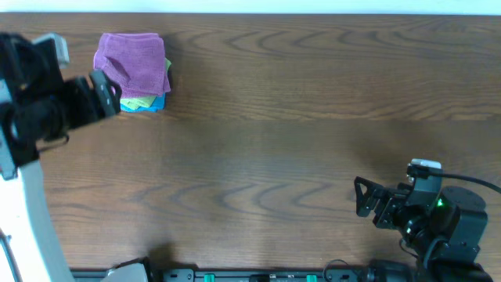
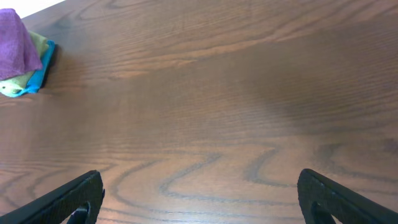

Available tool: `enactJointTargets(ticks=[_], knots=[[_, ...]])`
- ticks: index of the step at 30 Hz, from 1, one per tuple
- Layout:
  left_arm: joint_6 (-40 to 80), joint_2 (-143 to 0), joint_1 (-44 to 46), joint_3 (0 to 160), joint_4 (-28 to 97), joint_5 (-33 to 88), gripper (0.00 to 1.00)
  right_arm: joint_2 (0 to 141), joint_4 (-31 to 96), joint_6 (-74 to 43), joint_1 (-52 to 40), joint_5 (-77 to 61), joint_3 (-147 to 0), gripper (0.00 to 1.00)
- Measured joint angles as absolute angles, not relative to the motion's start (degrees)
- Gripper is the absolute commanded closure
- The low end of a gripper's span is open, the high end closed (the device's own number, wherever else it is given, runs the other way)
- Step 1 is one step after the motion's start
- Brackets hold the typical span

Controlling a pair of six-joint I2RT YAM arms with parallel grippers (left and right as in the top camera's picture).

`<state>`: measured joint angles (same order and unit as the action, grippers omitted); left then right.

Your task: Fold the cloth

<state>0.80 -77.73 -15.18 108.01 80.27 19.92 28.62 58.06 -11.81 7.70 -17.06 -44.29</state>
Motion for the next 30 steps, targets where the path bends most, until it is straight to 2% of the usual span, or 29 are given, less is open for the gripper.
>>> enactJointTargets(ticks=[6,10,16,30], knots=[[-3.16,-74.11,-15.18,105.23,83.42,18.52,0.05,28.60,58.06,-11.81,7.70,-17.06,-44.27,0.01],[-3.88,-72.42,-15.18,97.97,79.24,18.48,0.05,28.62,58.06,-11.81,7.70,-17.06,-44.27,0.01],[-4.54,-65.04,-14.74,81.58,67.81,19.25,0.05,28.64,58.06,-11.92,7.70,-17.04,-44.16,0.01],[-6.39,-35.16,-7.01,39.79,36.95,19.44,0.05,28.64,58.06,-12.03,7.70,-17.02,-44.05,0.01]])
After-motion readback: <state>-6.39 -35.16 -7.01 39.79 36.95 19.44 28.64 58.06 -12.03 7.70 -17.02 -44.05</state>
